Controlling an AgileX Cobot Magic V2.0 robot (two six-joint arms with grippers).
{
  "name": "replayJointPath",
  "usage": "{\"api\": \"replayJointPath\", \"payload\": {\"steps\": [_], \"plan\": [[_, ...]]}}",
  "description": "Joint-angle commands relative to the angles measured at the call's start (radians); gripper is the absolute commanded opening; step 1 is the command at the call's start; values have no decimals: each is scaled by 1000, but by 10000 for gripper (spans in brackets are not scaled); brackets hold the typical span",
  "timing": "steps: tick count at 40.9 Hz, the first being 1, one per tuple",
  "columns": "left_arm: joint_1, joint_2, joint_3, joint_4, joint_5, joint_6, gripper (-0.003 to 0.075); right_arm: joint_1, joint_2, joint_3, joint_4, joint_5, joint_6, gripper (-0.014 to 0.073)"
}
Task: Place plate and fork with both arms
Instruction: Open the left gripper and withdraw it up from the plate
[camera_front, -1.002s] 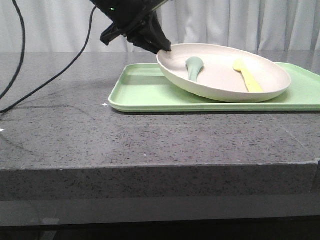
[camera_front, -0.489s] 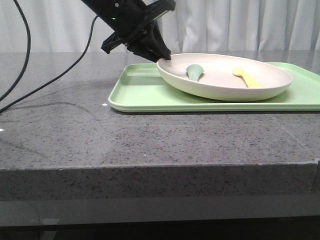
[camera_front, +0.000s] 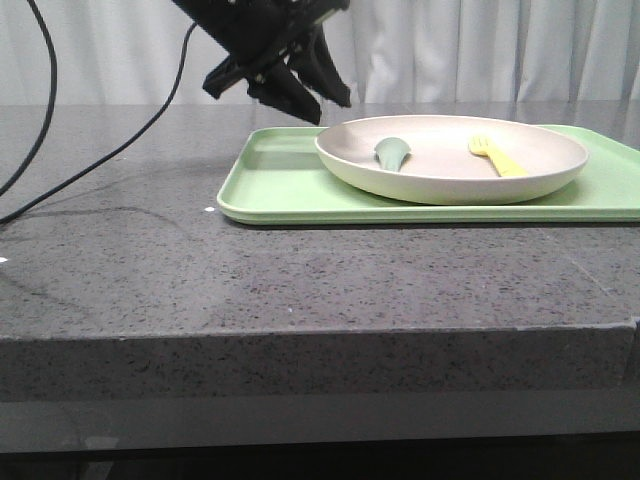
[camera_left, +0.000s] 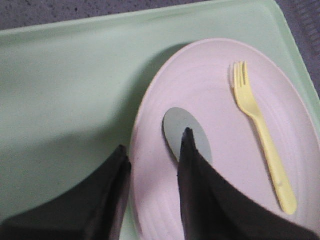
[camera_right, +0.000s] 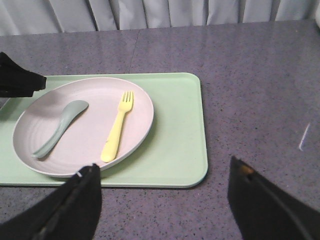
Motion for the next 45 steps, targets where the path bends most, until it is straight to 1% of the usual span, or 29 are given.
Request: {"api": "replayJointPath", "payload": {"steps": [1, 4, 10, 15, 20, 26, 35, 40, 45], "plan": [[30, -98, -89, -47, 33, -10, 235, -2, 13, -33, 5, -68, -6, 554], [44, -106, -127, -45, 73, -10, 182, -2, 13, -33, 5, -68, -6, 554], [61, -117, -177, -15, 144, -8, -18, -2, 13, -33, 5, -68, -6, 554], [66, -144, -179, 47, 191, -6, -18, -2, 13, -33, 5, -68, -6, 554], [66, -183, -179, 185, 249, -23, -18, -2, 13, -33, 5, -68, -6, 554], [66, -247, -177, 357, 292, -83, -18, -2, 13, -33, 5, -68, -6, 554], [66, -359, -171, 555, 298, -201, -18, -2, 13, -33, 5, -68, -6, 554], [66, -443, -107, 618, 287, -228, -18, -2, 13, -33, 5, -64, -6, 554], [66, -542, 19, 664, 241, -260, -18, -2, 13, -33, 5, -58, -6, 554]]}}
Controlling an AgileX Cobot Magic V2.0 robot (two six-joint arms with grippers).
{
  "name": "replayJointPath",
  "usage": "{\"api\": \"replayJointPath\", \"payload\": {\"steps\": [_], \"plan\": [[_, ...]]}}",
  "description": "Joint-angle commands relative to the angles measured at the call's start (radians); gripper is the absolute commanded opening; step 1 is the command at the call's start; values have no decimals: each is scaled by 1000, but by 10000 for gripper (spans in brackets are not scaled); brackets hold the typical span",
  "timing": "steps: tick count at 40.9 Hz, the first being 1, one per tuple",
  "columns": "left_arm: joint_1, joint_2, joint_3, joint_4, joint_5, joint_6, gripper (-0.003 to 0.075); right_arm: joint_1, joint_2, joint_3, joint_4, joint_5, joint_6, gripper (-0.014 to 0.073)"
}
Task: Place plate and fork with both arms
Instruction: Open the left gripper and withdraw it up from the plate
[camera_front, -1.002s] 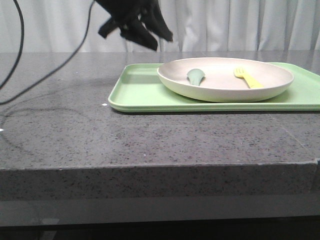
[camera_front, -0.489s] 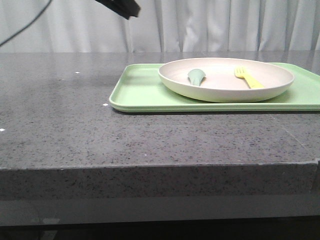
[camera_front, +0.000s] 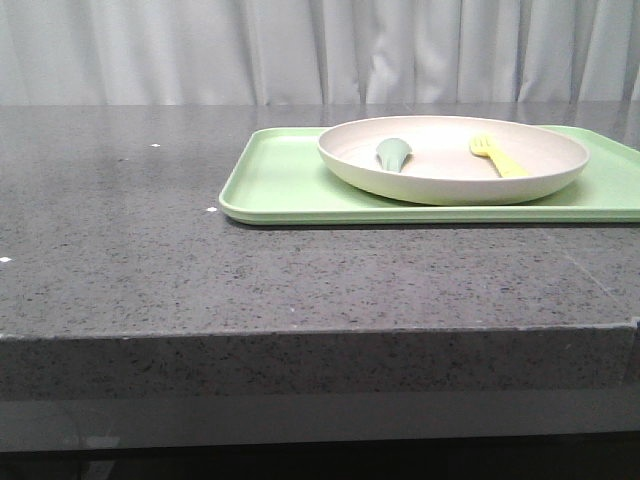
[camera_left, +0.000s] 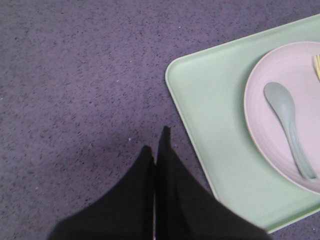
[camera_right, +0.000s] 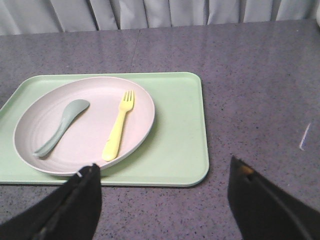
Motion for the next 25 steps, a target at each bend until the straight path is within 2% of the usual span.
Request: {"api": "replayJointPath", "payload": {"steps": [1, 6, 15, 25], "plan": [[1, -134, 82, 39, -98, -43, -18, -2, 13, -33, 5, -62, -6, 554], [5, -266, 271, 62, -224, -68, -18, -2, 13, -33, 5, -45, -6, 554], [5, -539, 651, 76, -538, -70, -18, -2, 13, -33, 5, -24, -6, 554], [5, -811, 964, 121, -729, -97, -18, -2, 13, -33, 5, -24, -6, 554]]}}
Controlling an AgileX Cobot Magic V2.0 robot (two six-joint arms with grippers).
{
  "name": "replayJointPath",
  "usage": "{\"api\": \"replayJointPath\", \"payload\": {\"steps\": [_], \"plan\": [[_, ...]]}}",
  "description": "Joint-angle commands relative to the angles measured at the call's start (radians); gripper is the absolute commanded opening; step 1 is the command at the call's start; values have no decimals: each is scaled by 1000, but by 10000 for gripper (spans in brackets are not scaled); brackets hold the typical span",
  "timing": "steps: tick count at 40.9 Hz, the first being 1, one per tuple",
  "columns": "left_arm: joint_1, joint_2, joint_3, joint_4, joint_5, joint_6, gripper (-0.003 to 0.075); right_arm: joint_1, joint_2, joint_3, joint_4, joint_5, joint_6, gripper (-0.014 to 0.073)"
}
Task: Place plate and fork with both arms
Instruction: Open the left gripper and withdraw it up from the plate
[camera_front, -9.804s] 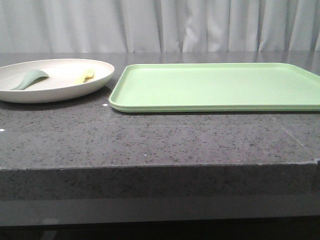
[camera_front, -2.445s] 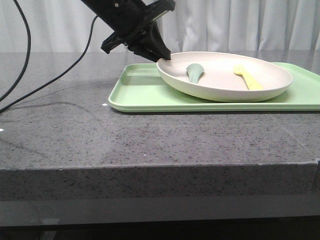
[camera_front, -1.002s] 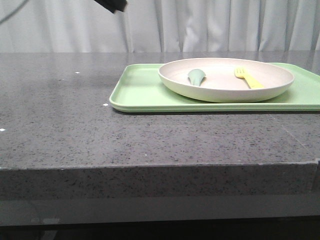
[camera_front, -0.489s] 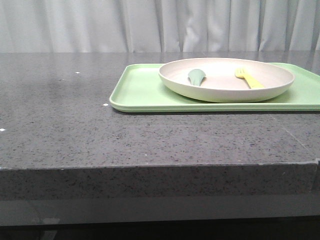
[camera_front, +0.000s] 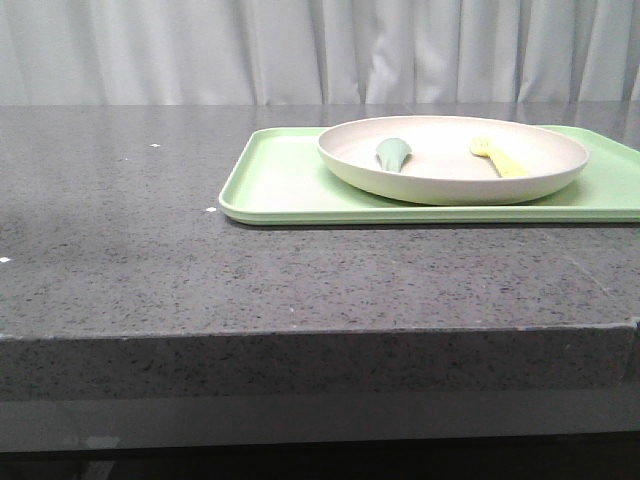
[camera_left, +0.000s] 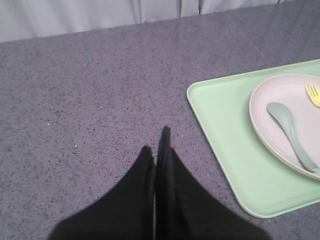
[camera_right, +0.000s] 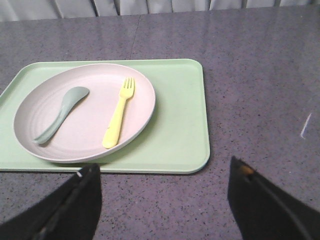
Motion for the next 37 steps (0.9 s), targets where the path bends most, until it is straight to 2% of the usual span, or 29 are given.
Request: {"api": "replayJointPath", "payload": {"steps": [1, 6, 11, 30, 37], "plan": [[3, -114, 74, 61, -137, -59, -18, -2, 13, -33, 5, -63, -6, 554], [3, -222, 189, 248, -139, -217, -18, -2, 13, -33, 5, -63, -6, 554], [3, -338, 297, 332, -156, -288, -18, -2, 13, -33, 5, -63, -6, 554], [3, -898, 630, 302, -195, -293, -18, -2, 13, -33, 5, -62, -6, 554], [3, -998, 692, 271, -195, -293, -18, -2, 13, -33, 5, -66, -6, 554]]}}
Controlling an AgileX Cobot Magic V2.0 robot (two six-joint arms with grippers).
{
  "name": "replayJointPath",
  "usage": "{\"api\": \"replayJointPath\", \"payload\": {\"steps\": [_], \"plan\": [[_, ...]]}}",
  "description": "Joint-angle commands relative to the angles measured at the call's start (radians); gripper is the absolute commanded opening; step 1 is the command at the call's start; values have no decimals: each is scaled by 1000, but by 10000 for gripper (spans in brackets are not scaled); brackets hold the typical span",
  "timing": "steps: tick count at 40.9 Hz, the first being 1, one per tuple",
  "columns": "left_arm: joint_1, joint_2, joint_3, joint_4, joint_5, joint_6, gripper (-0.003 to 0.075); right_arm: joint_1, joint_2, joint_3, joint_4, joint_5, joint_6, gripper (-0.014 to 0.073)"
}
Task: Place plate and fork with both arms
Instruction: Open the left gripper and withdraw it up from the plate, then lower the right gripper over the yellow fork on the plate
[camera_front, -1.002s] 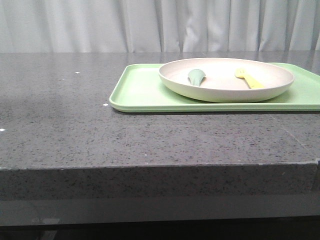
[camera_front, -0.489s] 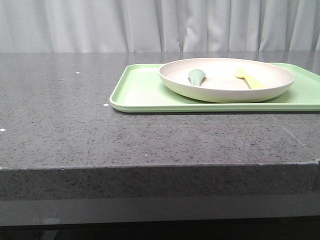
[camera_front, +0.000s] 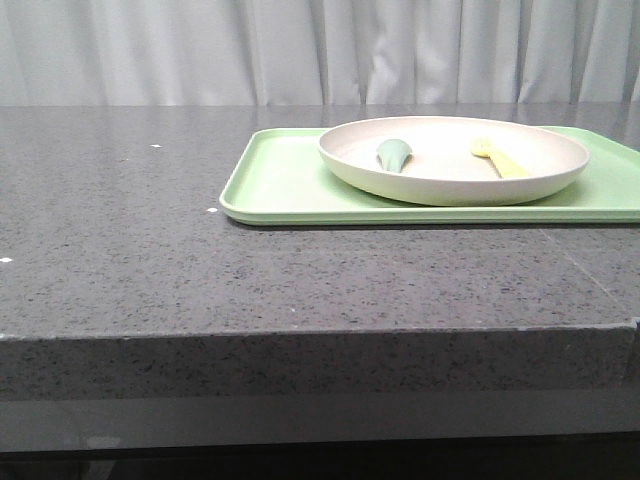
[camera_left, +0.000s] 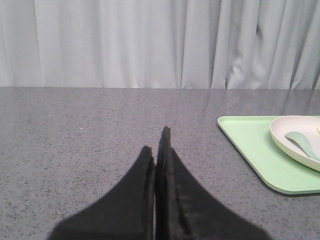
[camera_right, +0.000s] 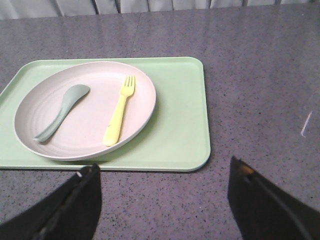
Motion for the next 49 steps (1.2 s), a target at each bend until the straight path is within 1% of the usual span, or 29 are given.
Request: {"api": "replayJointPath", "payload": {"steps": [1, 6, 10, 19, 28, 38, 45, 49], "plan": [[2, -14, 2, -7, -84, -13, -18, -2, 13, -33, 6, -73, -6, 554], [2, -16, 18, -7, -84, -13, -18, -2, 18, -34, 12, -66, -6, 554], [2, -16, 18, -7, -84, -13, -18, -2, 58, -36, 12, -62, -6, 554], [2, -16, 18, -7, -84, -13, -18, 13, 238, -94, 15, -59, -6, 554], [2, -16, 18, -7, -84, -13, -18, 87, 468, -232, 15, -58, -6, 554], [2, -16, 18, -7, -84, -13, -18, 172, 739, -421, 15, 24, -4, 552], [2, -16, 18, -7, -84, -13, -18, 235, 896, -524, 15, 34, 66, 549], [2, -16, 18, -7, -84, -13, -18, 247, 965, -579, 15, 62, 114, 507]]}}
